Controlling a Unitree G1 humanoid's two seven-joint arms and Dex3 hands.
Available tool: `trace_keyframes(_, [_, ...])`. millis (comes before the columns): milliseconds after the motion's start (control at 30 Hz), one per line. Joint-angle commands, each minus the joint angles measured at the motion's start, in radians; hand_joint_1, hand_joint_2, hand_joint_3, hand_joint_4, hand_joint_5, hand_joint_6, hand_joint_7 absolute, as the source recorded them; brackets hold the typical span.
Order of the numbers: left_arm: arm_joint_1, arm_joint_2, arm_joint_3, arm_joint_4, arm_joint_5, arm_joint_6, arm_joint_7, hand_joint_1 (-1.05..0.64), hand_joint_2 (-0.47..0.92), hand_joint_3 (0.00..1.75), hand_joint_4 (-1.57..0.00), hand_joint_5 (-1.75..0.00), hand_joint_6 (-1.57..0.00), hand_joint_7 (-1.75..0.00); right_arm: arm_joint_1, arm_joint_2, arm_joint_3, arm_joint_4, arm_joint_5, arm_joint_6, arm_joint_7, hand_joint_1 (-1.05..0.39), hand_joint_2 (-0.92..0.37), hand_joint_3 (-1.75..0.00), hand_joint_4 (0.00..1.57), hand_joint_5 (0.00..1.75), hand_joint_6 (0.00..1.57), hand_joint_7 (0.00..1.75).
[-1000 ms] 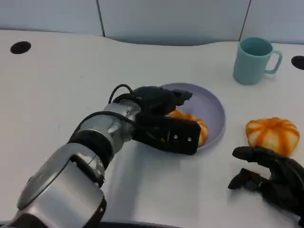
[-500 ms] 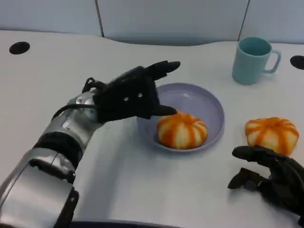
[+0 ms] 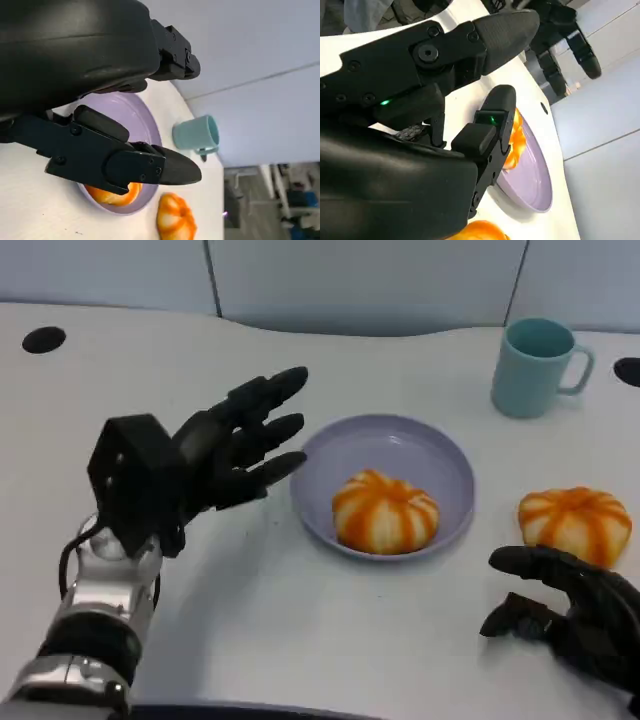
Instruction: Grasp the bread from the table and place it into the plate.
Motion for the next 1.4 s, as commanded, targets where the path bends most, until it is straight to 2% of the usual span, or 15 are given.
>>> trace_keyframes(33, [0.107, -0.031, 0.060, -0.106, -0.101, 0.008, -0.011, -0.65, 0.92, 0.27, -0.32, -0.21, -0.31, -0.08, 0.037, -0.008, 0.001, 0.002, -0.005, 0.037, -0.010, -0.37, -0.92, -0.08, 0.66, 1.12, 0.75, 0.59])
trace_keyframes(233, [0.244, -0.069, 0.105, -0.299, -0.248, 0.157, -0.058, -0.59, 0.92, 0.25, -0.41, -0.33, -0.41, -0.08, 0.044, -0.008, 0.005, -0.014, -0.010, 0.040, -0.015, -0.39, -0.92, -0.09, 0.67, 1.11, 0.76, 0.59])
trace_keyframes(333, [0.293, -0.076, 0.124, -0.395, -0.318, 0.237, -0.080, -0.56, 0.92, 0.24, -0.31, -0.65, -0.44, -0.03, 0.045, -0.006, 0.002, -0.013, -0.006, 0.038, -0.011, -0.38, -0.92, -0.09, 0.67, 1.11, 0.75, 0.59])
trace_keyframes(467, [0.360, -0.073, 0.139, -0.518, -0.386, 0.370, -0.065, -0.57, 0.92, 0.20, -0.31, -0.82, -0.48, -0.03, 0.044, -0.003, -0.001, -0.005, -0.002, 0.034, -0.004, -0.37, -0.92, -0.10, 0.67, 1.10, 0.75, 0.59])
trace_keyframes(533, [0.391, -0.076, 0.147, -0.575, -0.411, 0.434, -0.045, -0.57, 0.92, 0.19, -0.30, -0.86, -0.50, -0.03, 0.041, -0.004, -0.001, 0.000, 0.001, 0.036, 0.007, -0.37, -0.92, -0.10, 0.67, 1.11, 0.75, 0.59])
trace_keyframes(567, [0.414, -0.079, 0.153, -0.615, -0.430, 0.480, -0.025, -0.52, 0.92, 0.22, -0.34, -0.89, -0.53, -0.04, 0.040, -0.005, 0.001, 0.000, 0.001, 0.037, 0.015, -0.40, -0.92, -0.11, 0.60, 1.22, 0.69, 0.70])
trace_keyframes(633, [0.456, -0.082, 0.159, -0.683, -0.447, 0.548, 0.020, -0.47, 0.92, 0.26, -0.38, -0.94, -0.59, -0.07, 0.039, -0.007, 0.003, 0.000, -0.002, 0.035, 0.023, -0.43, -0.92, -0.11, 0.54, 1.33, 0.60, 0.86])
trace_keyframes(900, [0.504, -0.083, 0.187, -0.708, -0.455, 0.630, 0.079, -0.38, 0.92, 0.26, -0.49, -1.04, -0.75, -0.13, 0.055, -0.006, 0.015, -0.028, -0.030, -0.010, -0.010, -0.44, -0.92, -0.11, 0.51, 1.35, 0.56, 0.92])
trace_keyframes(1133, [0.510, -0.094, 0.218, -0.659, -0.456, 0.616, 0.085, -0.25, 0.92, 0.28, -0.65, -1.14, -0.91, -0.20, 0.068, -0.008, 0.025, -0.058, -0.034, -0.006, -0.024, -0.42, -0.92, -0.14, 0.51, 1.35, 0.54, 0.93])
trace_keyframes(1200, [0.511, -0.095, 0.223, -0.652, -0.452, 0.620, 0.092, -0.21, 0.83, 0.44, -0.69, -1.14, -0.94, -0.21, 0.070, -0.010, 0.027, -0.061, -0.032, -0.004, -0.023, -0.42, -0.92, -0.15, 0.50, 1.35, 0.53, 0.93])
trace_keyframes(1267, [0.512, -0.090, 0.221, -0.640, -0.440, 0.616, 0.086, -0.15, 0.66, 0.76, -0.70, -1.20, -0.99, -0.24, 0.071, -0.010, 0.028, -0.062, -0.031, -0.003, -0.024, -0.42, -0.92, -0.15, 0.50, 1.36, 0.53, 0.93])
trace_keyframes(1333, [0.514, -0.085, 0.213, -0.631, -0.418, 0.605, 0.086, -0.12, 0.60, 0.90, -0.69, -1.27, -1.01, -0.27, 0.070, -0.010, 0.029, -0.062, -0.029, -0.002, -0.025, -0.42, -0.92, -0.15, 0.50, 1.36, 0.54, 0.93])
trace_keyframes(1400, [0.519, -0.090, 0.206, -0.630, -0.393, 0.589, 0.100, -0.10, 0.56, 1.02, -0.71, -1.32, -1.00, -0.42, 0.071, -0.011, 0.030, -0.062, -0.031, -0.005, -0.028, -0.41, -0.92, -0.15, 0.50, 1.36, 0.55, 0.92])
